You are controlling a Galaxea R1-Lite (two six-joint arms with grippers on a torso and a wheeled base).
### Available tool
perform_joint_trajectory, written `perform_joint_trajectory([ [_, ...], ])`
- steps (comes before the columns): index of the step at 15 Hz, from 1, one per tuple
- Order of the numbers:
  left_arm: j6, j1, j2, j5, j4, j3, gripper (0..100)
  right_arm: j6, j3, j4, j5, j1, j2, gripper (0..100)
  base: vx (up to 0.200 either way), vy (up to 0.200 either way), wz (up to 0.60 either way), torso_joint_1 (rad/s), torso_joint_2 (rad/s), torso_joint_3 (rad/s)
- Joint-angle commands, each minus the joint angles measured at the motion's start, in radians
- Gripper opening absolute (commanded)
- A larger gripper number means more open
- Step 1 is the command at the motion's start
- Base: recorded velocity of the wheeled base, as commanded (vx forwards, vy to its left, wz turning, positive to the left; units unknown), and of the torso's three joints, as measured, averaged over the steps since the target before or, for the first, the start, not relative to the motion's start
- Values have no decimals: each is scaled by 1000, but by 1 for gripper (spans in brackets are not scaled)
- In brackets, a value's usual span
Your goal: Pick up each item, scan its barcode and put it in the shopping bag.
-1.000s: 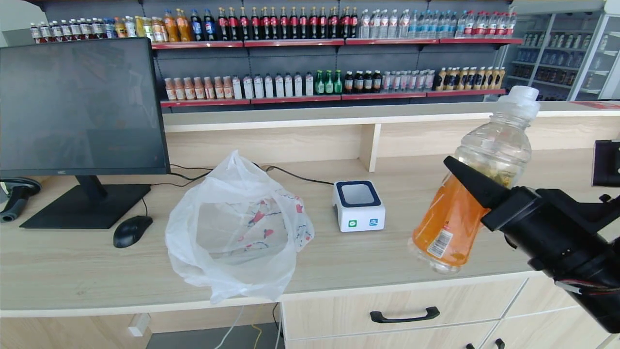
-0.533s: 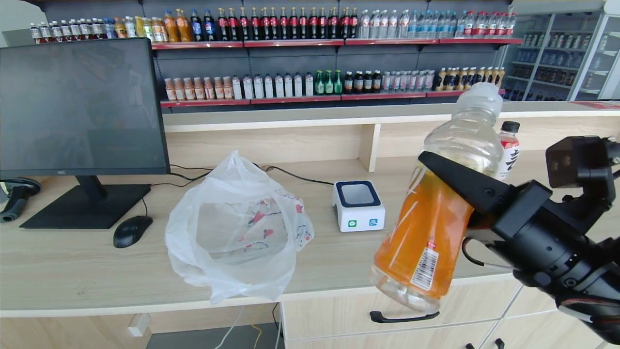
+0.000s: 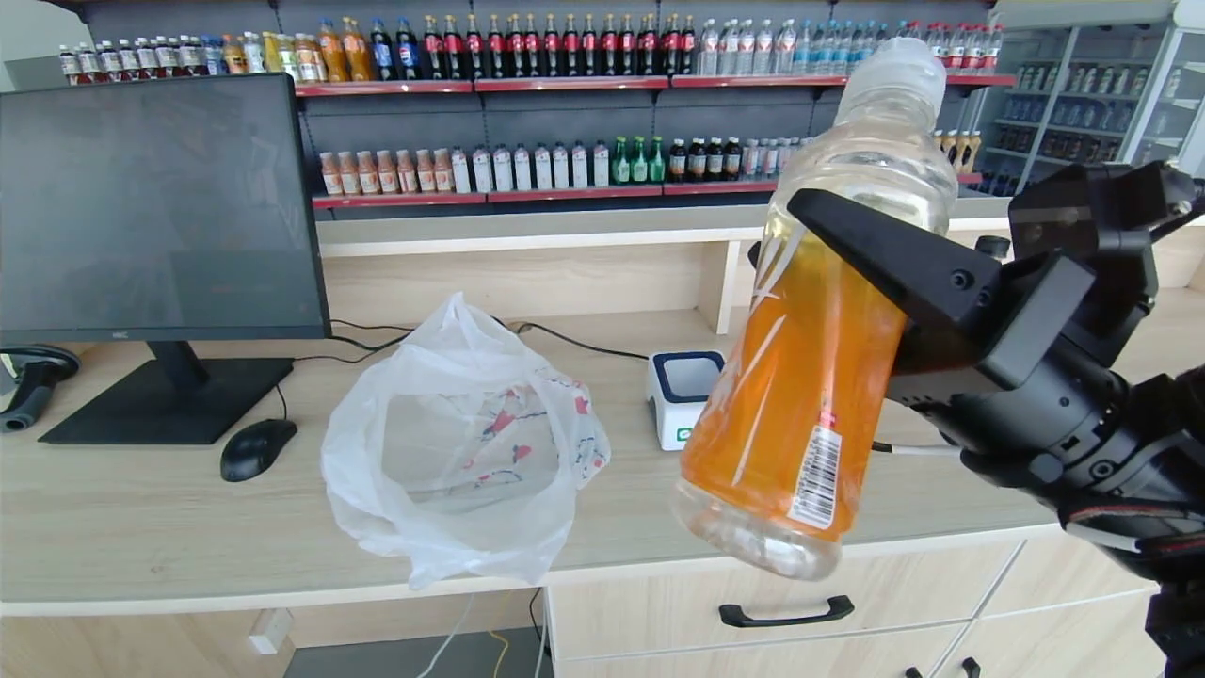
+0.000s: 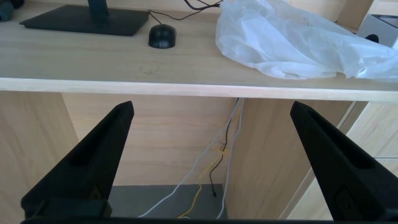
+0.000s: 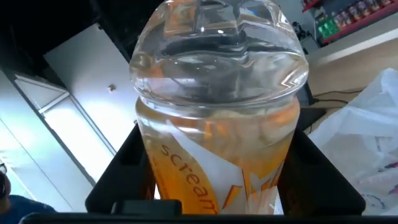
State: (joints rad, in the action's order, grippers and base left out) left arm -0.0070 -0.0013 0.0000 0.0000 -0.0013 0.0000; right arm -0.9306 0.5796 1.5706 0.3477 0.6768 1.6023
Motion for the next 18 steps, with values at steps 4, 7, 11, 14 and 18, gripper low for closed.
perform_joint_trajectory([
  [4,1,0,0,2,0,0,100,15,36,0,123,1,4,0,0,0,0,0,0,0],
  [7,-1,0,0,0,0,0,100,26,72,0,134,15,8,0,0,0,0,0,0,0],
  [11,1,0,0,0,0,0,100,67,72,0,171,15,14,0,0,0,0,0,0,0],
  [14,-1,0,0,0,0,0,100,81,74,0,211,15,16,0,0,0,0,0,0,0],
  [18,-1,0,0,0,0,0,100,81,72,0,220,13,18,0,0,0,0,0,0,0],
])
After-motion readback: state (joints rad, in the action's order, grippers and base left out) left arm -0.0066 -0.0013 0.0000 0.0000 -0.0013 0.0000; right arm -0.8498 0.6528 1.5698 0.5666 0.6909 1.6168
